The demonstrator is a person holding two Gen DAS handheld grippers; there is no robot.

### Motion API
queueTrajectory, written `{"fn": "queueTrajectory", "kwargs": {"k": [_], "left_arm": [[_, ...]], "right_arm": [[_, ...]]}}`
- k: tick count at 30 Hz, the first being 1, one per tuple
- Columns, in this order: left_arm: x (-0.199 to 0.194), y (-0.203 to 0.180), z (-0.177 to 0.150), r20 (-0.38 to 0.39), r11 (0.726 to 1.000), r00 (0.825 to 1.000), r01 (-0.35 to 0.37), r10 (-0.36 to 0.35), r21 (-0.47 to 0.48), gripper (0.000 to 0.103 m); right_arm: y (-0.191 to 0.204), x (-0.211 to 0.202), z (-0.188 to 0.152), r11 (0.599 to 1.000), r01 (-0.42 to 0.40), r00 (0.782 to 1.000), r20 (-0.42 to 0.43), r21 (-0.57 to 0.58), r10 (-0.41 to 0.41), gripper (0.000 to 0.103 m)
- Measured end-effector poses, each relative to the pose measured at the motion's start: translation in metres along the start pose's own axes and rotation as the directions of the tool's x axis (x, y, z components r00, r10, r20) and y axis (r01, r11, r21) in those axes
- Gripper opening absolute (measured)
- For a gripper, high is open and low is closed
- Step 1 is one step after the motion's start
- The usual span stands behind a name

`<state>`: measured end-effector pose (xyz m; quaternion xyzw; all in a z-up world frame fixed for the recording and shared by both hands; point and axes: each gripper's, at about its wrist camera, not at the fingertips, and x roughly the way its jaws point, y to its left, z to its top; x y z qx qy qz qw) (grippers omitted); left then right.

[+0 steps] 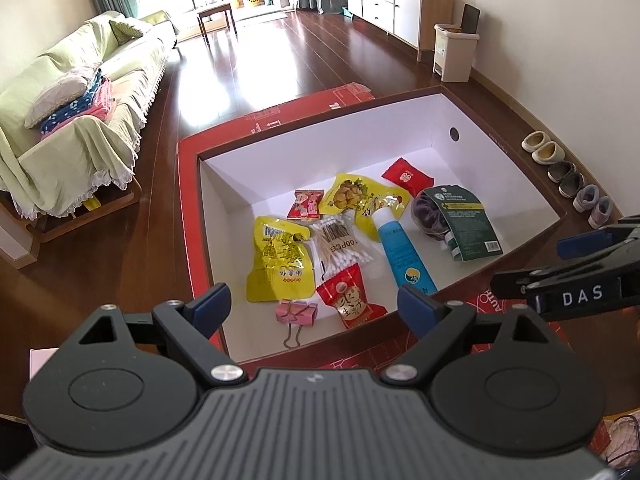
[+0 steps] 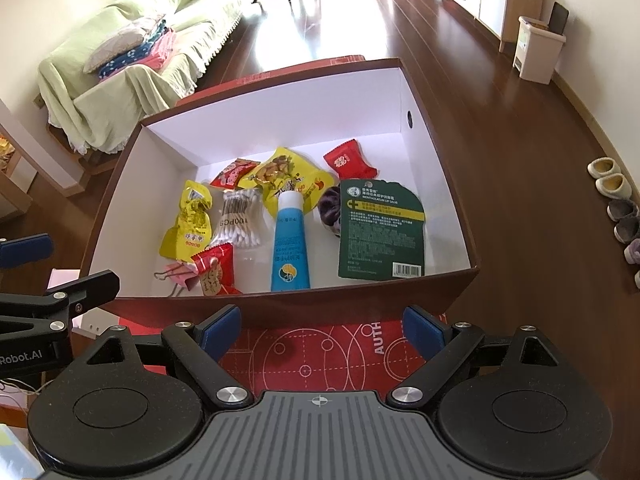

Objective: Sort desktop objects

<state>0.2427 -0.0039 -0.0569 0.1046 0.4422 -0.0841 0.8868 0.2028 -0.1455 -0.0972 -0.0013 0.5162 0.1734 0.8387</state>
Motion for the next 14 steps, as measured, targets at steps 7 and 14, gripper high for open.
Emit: {"fn": "queueTrajectory", "kwargs": {"k": [7,14], "left_arm": [[-0.007,-0.005,0.003,0.031,1.0,0.999,-0.007,0.007,0.005,0.088],[-0.02,-0.016,0.008,0.07,0.999,0.997,-0.031,0.03,0.017,0.088]], "right_arm": [[-0.004,-0.005,0.0,1.0,-0.006,1.0,0.014,0.005,0.006,0.091],[-0.01,-0.016,-0.001,1.0,-0.014,0.999,0.034,0.007,0.013,0.091]]}}
